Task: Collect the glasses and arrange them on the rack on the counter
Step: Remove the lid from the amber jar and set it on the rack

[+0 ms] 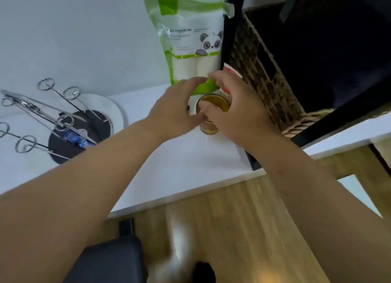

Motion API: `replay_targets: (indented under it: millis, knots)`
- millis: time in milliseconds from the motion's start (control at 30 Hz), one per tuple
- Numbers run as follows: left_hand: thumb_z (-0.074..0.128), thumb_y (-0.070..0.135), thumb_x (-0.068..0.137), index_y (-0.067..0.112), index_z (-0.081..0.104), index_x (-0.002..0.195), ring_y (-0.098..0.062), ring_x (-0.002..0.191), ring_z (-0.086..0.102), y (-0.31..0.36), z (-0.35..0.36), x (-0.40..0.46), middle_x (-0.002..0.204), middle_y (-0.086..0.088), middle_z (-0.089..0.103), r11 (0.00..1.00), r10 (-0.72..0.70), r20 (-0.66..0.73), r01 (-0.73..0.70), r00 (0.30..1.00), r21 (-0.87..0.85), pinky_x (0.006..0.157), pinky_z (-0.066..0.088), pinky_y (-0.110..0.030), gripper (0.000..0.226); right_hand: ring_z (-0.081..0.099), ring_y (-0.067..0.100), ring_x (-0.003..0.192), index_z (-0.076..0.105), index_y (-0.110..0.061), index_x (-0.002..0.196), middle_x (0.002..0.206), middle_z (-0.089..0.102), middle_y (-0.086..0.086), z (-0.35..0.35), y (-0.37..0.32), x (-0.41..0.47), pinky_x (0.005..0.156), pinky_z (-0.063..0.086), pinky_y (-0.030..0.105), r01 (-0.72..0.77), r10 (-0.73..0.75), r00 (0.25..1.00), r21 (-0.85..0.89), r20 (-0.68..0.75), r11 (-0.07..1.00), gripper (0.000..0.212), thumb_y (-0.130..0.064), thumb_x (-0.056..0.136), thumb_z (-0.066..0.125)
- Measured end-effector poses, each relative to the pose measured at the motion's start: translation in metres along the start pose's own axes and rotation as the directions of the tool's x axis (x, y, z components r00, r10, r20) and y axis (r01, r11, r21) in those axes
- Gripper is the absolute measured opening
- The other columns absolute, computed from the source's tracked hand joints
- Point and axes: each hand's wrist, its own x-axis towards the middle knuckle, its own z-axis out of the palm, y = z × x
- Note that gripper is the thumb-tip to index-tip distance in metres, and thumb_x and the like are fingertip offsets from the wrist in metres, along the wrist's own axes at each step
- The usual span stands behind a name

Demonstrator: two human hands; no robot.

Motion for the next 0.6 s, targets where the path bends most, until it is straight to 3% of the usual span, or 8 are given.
replay_targets:
  millis: [67,167,300,400,533,600]
  knots:
    - [0.064,0.066,0.068,0.028,0.039,0.156,-0.023,0.135,0.052,-0.003,0.013,0.008,0.149,0.0,0.053,0.999,-0.018,0.053,0.017,0.998,0.033,0.103,0.051,-0.045,0.098,0.049,0.019,0.136,0.053,-0.031,0.146,0.142,0.058,-0.004,0.001,0.01,0.002,0.109,0.048,0.042,-0.027,0.028,1.0,0.025,-0.012,0.999,0.06,-0.035,0.088,0.068]
    - [0.068,0.068,0.058,0.027,0.034,0.16,-0.027,0.14,0.048,-0.006,0.035,0.018,0.155,-0.003,0.048,0.994,-0.043,0.114,0.03,0.993,0.108,0.111,0.044,-0.046,0.115,0.047,0.014,0.137,0.051,-0.036,0.148,0.143,0.056,-0.009,0.005,0.024,0.002,0.107,0.043,0.028,-0.082,0.082,0.997,0.045,-0.005,0.996,0.062,-0.027,0.089,0.069]
    - [0.084,0.049,0.069,0.031,0.03,0.16,-0.028,0.134,0.053,-0.007,0.055,0.029,0.154,-0.003,0.046,0.984,-0.064,0.121,0.043,0.991,0.172,0.1,0.044,-0.035,0.107,0.048,0.009,0.137,0.052,-0.039,0.146,0.142,0.058,-0.009,0.012,0.039,0.0,0.107,0.041,0.023,-0.116,0.117,0.993,0.082,-0.002,0.99,0.061,-0.024,0.089,0.068]
    - [0.083,0.046,0.071,0.032,0.037,0.156,-0.026,0.122,0.061,-0.007,0.062,0.029,0.144,-0.002,0.052,0.987,-0.085,0.112,0.068,0.99,0.148,0.092,0.053,-0.037,0.098,0.048,0.009,0.138,0.051,-0.038,0.147,0.143,0.059,-0.01,0.014,0.043,-0.005,0.107,0.042,0.022,-0.136,0.137,0.991,0.094,0.005,0.986,0.061,-0.024,0.089,0.068]
    - [0.087,0.05,0.066,0.029,0.046,0.152,-0.022,0.119,0.061,-0.009,0.049,0.019,0.139,0.0,0.056,0.992,-0.097,0.032,0.094,0.995,0.086,0.092,0.053,-0.037,0.097,0.048,-0.001,0.13,0.053,-0.04,0.144,0.14,0.059,-0.015,0.017,0.043,-0.006,0.092,0.034,0.004,-0.179,0.184,0.983,0.158,-0.017,0.971,0.056,-0.025,0.093,0.07]
    - [0.088,0.055,0.065,0.028,0.049,0.149,-0.019,0.119,0.06,-0.011,0.036,0.011,0.138,0.0,0.057,0.994,-0.101,-0.046,0.103,0.994,0.034,0.095,0.051,-0.035,0.096,0.053,-0.006,0.123,0.057,-0.039,0.142,0.135,0.061,-0.016,0.022,0.037,-0.006,0.088,0.038,0.0,-0.229,0.254,0.966,0.277,-0.054,0.933,0.049,-0.03,0.095,0.071]
